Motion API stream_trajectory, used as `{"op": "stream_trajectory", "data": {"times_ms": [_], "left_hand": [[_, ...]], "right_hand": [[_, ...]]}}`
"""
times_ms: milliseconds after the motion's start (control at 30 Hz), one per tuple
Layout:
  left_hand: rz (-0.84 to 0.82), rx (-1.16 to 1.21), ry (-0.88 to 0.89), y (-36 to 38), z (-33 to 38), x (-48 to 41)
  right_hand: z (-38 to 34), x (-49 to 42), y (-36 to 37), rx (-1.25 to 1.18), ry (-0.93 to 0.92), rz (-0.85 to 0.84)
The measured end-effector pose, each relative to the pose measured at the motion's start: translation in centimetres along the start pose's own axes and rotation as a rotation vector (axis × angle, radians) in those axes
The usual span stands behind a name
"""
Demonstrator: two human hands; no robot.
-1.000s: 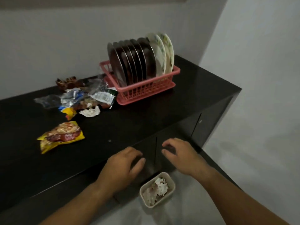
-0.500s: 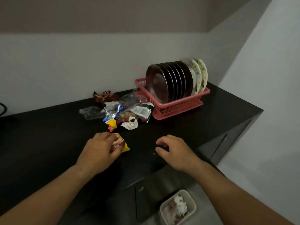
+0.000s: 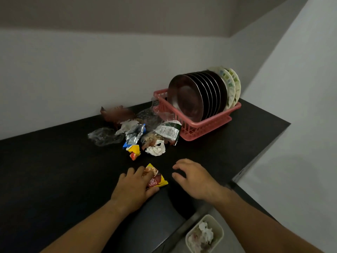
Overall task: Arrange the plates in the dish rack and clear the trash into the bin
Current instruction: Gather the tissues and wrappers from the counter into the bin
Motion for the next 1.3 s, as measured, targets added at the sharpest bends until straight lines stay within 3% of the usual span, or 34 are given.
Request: {"op": "stream_trajectory", "data": {"times_ms": [233,367,467,567,700,900,1033,1300], "left_hand": [[0.118,0.164,0.086,0.4,0.0,-0.7],[0.095,0.276,0.049,0.3,-1.2,-0.7],[0.087,0.293,-0.010,-0.4,-2.3,-0.8],[0.107,0.299,-0.059,-1.7,-2.8,-1.7],[0.151,0.359,-0.075,-3.2,-2.6,-2.6],[0.068,0.498,-0.032,-4.7,-2.0,-3.4],[-0.013,0.519,-0.035,-5.0,-1.9,-3.8],[0.030,0.499,-0.073,-6.4,-0.7,-4.4]], "right_hand": [[-0.7,-8.1,2.7,0.067,0.019,-0.068],[-0.9,-10.6,4.6,0.206,0.046,-0.162],[-0.7,-10.7,4.8,0.303,0.029,-0.096],[-0.5,-10.2,4.8,0.259,0.008,0.001],[-0.8,-9.1,4.4,0.201,0.018,0.007],[-0.7,-6.6,1.7,-0.013,0.075,0.092],[0.1,-5.0,0.1,-0.096,0.152,0.072],[1.6,-1.8,-2.8,-0.248,0.234,0.064]]}}
Point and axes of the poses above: each hand's wrist, its own x-axis away from the middle knuckle, its own y-axis out of the palm, z = x × y, the point moved 4 cm from there along -x, towards the middle knuckle, and after that the axes turned 8 degrees about -x, right-handed, at the moved point
